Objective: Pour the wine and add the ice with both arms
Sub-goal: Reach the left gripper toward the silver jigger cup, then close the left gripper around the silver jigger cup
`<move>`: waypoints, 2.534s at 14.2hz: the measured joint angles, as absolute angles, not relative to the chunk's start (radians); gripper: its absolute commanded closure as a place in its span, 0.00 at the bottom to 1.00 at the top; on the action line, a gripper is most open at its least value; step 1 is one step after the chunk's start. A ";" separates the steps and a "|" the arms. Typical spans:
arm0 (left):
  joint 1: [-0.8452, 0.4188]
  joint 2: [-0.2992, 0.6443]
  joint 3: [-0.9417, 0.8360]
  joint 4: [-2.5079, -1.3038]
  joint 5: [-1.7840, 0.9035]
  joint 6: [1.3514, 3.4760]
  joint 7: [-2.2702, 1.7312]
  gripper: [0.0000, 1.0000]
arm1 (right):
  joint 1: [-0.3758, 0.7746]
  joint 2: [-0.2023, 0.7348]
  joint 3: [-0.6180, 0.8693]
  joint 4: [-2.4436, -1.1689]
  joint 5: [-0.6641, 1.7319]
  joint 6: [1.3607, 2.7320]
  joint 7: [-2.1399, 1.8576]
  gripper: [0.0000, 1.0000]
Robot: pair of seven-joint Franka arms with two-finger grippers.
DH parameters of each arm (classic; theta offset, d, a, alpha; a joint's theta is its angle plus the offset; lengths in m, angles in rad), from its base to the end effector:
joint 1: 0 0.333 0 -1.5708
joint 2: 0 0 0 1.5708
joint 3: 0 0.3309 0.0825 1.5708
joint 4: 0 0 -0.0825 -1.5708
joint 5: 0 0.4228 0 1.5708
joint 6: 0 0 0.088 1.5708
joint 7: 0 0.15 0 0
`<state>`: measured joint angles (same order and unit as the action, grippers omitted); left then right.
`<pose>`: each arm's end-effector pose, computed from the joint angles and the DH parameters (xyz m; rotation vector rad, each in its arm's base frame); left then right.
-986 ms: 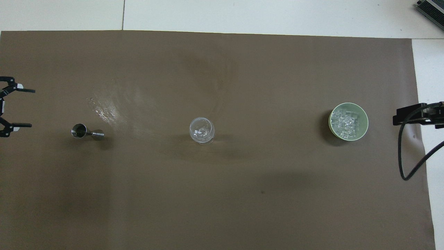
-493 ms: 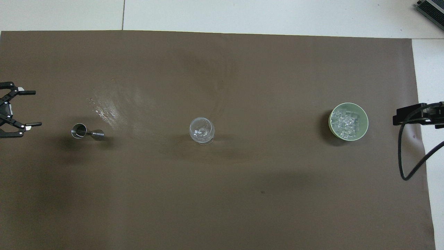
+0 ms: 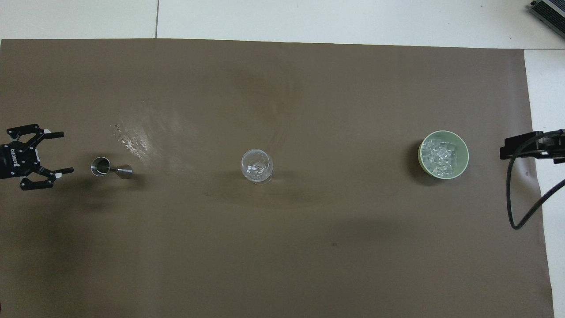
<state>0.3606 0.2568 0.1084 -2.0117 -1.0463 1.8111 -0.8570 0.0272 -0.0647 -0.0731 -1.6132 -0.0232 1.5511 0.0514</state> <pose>0.5785 0.1708 0.2959 1.3497 1.7855 -0.6955 0.5694 -0.0309 0.6106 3.1194 -0.1524 0.0039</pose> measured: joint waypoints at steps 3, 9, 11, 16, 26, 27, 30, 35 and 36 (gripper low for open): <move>0.361 0.248 0.108 -2.107 -1.107 1.846 -0.766 0.00 | 0.027 -0.065 -0.073 -1.613 -0.023 1.551 0.051 0.00; 0.363 0.240 0.108 -2.227 -1.213 1.851 -0.604 0.00 | 0.027 -0.065 -0.073 -1.613 -0.023 1.551 0.051 0.00; 0.363 0.236 0.107 -2.268 -1.267 1.851 -0.565 0.00 | 0.027 -0.065 -0.073 -1.613 -0.023 1.551 0.051 0.00; 0.358 0.232 0.094 -2.311 -1.364 1.851 -0.510 0.00 | 0.027 -0.065 -0.073 -1.613 -0.023 1.551 0.051 0.00; 0.348 0.233 0.088 -2.368 -1.498 1.852 -0.477 0.00 | 0.027 -0.065 -0.073 -1.613 -0.023 1.551 0.051 0.00; 0.346 0.234 0.088 -2.376 -1.512 1.852 -0.472 0.00 | 0.027 -0.065 -0.073 -1.613 -0.023 1.551 0.051 0.00; 0.345 0.254 0.086 -2.389 -1.553 1.850 -0.444 0.00 | 0.027 -0.065 -0.073 -1.613 -0.023 1.551 0.051 0.00; 0.345 0.279 0.082 -2.389 -1.599 1.839 -0.413 0.00 | 0.027 -0.065 -0.073 -1.613 -0.023 1.551 0.051 0.00; 0.345 0.279 0.082 -2.389 -1.607 1.834 -0.412 0.00 | 0.027 -0.065 -0.073 -1.613 -0.023 1.551 0.051 0.00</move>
<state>0.3445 0.2786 0.0818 -2.3892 -1.6067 1.8336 -0.4124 0.0272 -0.0647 -0.0731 -1.6132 -0.0232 1.5511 0.0514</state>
